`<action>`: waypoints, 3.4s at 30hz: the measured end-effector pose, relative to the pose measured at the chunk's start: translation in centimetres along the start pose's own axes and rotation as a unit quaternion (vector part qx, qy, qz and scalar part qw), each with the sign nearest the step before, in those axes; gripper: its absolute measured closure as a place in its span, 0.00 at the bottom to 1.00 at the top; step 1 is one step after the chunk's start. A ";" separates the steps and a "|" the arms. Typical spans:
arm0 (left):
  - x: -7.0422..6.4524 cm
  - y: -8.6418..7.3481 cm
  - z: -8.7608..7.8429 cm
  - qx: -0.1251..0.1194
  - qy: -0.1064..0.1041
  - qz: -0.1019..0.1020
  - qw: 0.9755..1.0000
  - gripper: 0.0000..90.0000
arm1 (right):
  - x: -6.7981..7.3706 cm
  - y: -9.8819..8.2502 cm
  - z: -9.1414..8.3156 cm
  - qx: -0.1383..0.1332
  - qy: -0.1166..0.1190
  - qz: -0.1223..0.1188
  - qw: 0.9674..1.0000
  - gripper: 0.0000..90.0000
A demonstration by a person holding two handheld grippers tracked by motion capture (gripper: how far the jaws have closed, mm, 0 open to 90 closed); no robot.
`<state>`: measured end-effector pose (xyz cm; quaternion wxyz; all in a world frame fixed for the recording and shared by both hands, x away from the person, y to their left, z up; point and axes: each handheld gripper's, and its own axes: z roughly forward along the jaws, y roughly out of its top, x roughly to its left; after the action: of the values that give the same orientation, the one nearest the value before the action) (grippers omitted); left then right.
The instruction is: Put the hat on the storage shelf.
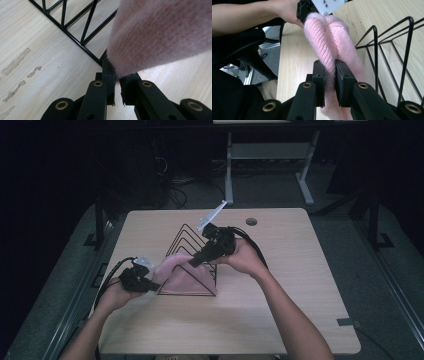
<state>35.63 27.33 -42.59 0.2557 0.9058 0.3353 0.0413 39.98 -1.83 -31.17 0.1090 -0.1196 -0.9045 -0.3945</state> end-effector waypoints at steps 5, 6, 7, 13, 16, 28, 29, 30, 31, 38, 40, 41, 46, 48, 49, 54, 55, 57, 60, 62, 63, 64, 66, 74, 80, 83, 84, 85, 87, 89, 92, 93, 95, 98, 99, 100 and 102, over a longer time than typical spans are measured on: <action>0.1 0.0 0.2 0.007 0.003 0.002 1.000 0.93 | -0.2 -0.6 0.4 -0.004 0.005 0.008 1.000 0.90; 0.2 0.0 0.3 0.009 0.004 0.002 1.000 0.93 | -0.3 -0.7 0.5 -0.007 0.007 0.005 1.000 0.90; 0.2 0.0 0.3 0.011 0.003 0.003 1.000 0.93 | -0.3 -0.7 0.5 -0.007 0.007 0.005 1.000 0.90; 0.2 0.0 0.1 0.008 0.002 0.000 1.000 0.91 | 0.0 -0.8 0.3 -0.009 0.004 0.007 1.000 0.86; 0.1 0.0 0.0 0.004 0.003 0.000 1.000 0.89 | -0.1 -1.2 0.0 -0.017 0.008 0.014 1.000 0.83; -0.1 -0.2 -1.2 -0.003 0.008 0.010 1.000 0.85 | 0.1 -2.0 -1.3 -0.037 0.000 0.024 0.999 0.75; -0.1 -0.1 -1.3 -0.003 0.009 0.010 1.000 0.85 | 0.2 -2.1 -1.4 -0.039 0.001 0.026 0.999 0.75; -0.1 -0.1 -1.3 -0.001 0.008 0.012 1.000 0.85 | 0.1 -2.3 -1.7 -0.043 0.005 0.025 0.999 0.75; -0.1 0.0 -1.3 0.000 0.009 0.014 1.000 0.85 | 0.2 -2.3 -1.7 -0.045 0.004 0.026 0.999 0.75; -0.3 0.0 -1.5 -0.006 0.007 0.011 1.000 0.85 | 0.2 -3.0 -2.9 -0.051 -0.007 0.028 0.998 0.68; -0.3 0.0 -1.6 -0.006 0.008 0.014 1.000 0.85 | 0.2 -3.3 -3.4 -0.053 -0.011 0.032 0.998 0.66; -0.4 0.1 -1.6 -0.007 0.009 0.014 1.000 0.84 | 0.1 -3.4 -3.7 -0.054 -0.014 0.035 0.998 0.65; -0.4 0.3 -1.8 -0.007 0.007 0.009 1.000 0.81 | 0.0 -4.4 -4.7 -0.058 -0.029 0.045 0.997 0.59; -0.4 0.3 -1.8 -0.011 0.006 0.007 1.000 0.81 | -0.1 -4.6 -4.9 -0.059 -0.030 0.046 0.997 0.59; -0.4 0.3 -2.0 -0.010 0.005 0.010 1.000 0.80 | -0.1 -4.8 -5.1 -0.059 -0.033 0.048 0.997 0.58; -0.6 0.3 -2.5 -0.027 -0.007 0.000 1.000 0.75 | -0.2 -6.0 -6.0 -0.063 -0.047 0.063 0.995 0.52; -0.6 0.3 -2.8 -0.028 -0.007 0.002 1.000 0.73 | -0.2 -6.5 -6.5 -0.060 -0.057 0.067 0.994 0.49; -0.7 0.3 -2.9 -0.030 -0.006 0.003 1.000 0.71 | -0.2 -6.7 -6.6 -0.062 -0.059 0.070 0.994 0.48; -0.9 0.3 -3.0 -0.032 -0.005 0.005 0.999 0.67 | -0.2 -7.6 -7.3 -0.064 -0.075 0.080 0.992 0.44; -1.0 0.3 -3.1 -0.033 -0.006 0.009 0.999 0.65 | -0.3 -8.3 -7.6 -0.069 -0.083 0.083 0.991 0.42; -1.0 0.3 -3.1 -0.033 -0.006 0.009 0.999 0.65 | -0.3 -8.5 -7.7 -0.068 -0.084 0.085 0.991 0.41; -1.0 0.3 -3.2 -0.033 -0.007 0.011 0.999 0.64 | -0.4 -8.8 -7.9 -0.070 -0.086 0.088 0.990 0.40; -1.1 0.3 -3.2 -0.032 -0.008 0.010 0.999 0.64 | -0.4 -9.1 -8.1 -0.070 -0.090 0.090 0.989 0.40; -1.5 0.2 -3.5 -0.040 -0.008 0.013 0.999 0.56 | -0.4 -11.5 -9.3 -0.077 -0.107 0.108 0.985 0.37; -1.8 0.1 -3.7 -0.042 -0.008 0.020 0.999 0.52 | -0.3 -13.3 -10.0 -0.085 -0.116 0.121 0.982 0.36; -1.8 0.0 -3.8 -0.041 -0.010 0.019 0.999 0.50 | -0.3 -13.9 -10.0 -0.084 -0.121 0.128 0.981 0.34; -1.8 0.0 -3.8 -0.041 -0.012 0.019 0.999 0.50 | -0.4 -14.4 -10.1 -0.084 -0.124 0.135 0.979 0.33; -1.8 -0.1 -3.8 -0.042 -0.013 0.018 0.999 0.50 | -0.4 -14.4 -10.1 -0.084 -0.124 0.135 0.979 0.33; -1.7 -0.2 -3.7 -0.040 -0.015 0.020 0.999 0.50 | -0.4 -14.8 -10.2 -0.085 -0.126 0.139 0.979 0.33; -1.6 -0.4 -3.7 -0.038 -0.016 0.013 0.999 0.49 | -0.4 -15.3 -10.2 -0.084 -0.126 0.144 0.978 0.32; -1.6 -0.6 -3.7 -0.038 -0.015 0.011 0.999 0.47 | -0.4 -16.0 -10.1 -0.082 -0.127 0.147 0.977 0.32; -1.6 -0.7 -3.7 -0.039 -0.013 0.010 0.999 0.46 | -0.4 -16.2 -10.1 -0.079 -0.128 0.149 0.977 0.32; -1.6 -0.8 -3.7 -0.038 -0.012 0.009 0.999 0.44 | -0.3 -16.8 -10.0 -0.080 -0.129 0.154 0.976 0.31; -1.6 -1.1 -3.8 -0.042 -0.009 0.003 0.999 0.41 | -0.2 -17.7 -10.0 -0.077 -0.132 0.159 0.975 0.31; -1.6 -1.1 -3.8 -0.043 -0.009 0.003 0.999 0.40 | -0.2 -17.9 -9.9 -0.077 -0.133 0.159 0.975 0.31; -1.6 -1.2 -3.8 -0.042 -0.008 0.000 0.999 0.39 | -0.1 -18.1 -9.9 -0.076 -0.132 0.161 0.975 0.31; -1.7 -1.3 -3.8 -0.042 -0.008 -0.001 0.999 0.38 | -0.1 -18.3 -9.9 -0.075 -0.134 0.161 0.975 0.31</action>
<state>32.63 28.79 -39.75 0.2964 0.8942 0.3321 0.0481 35.52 -21.25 -37.24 0.0393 -0.3234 -0.8477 -0.4186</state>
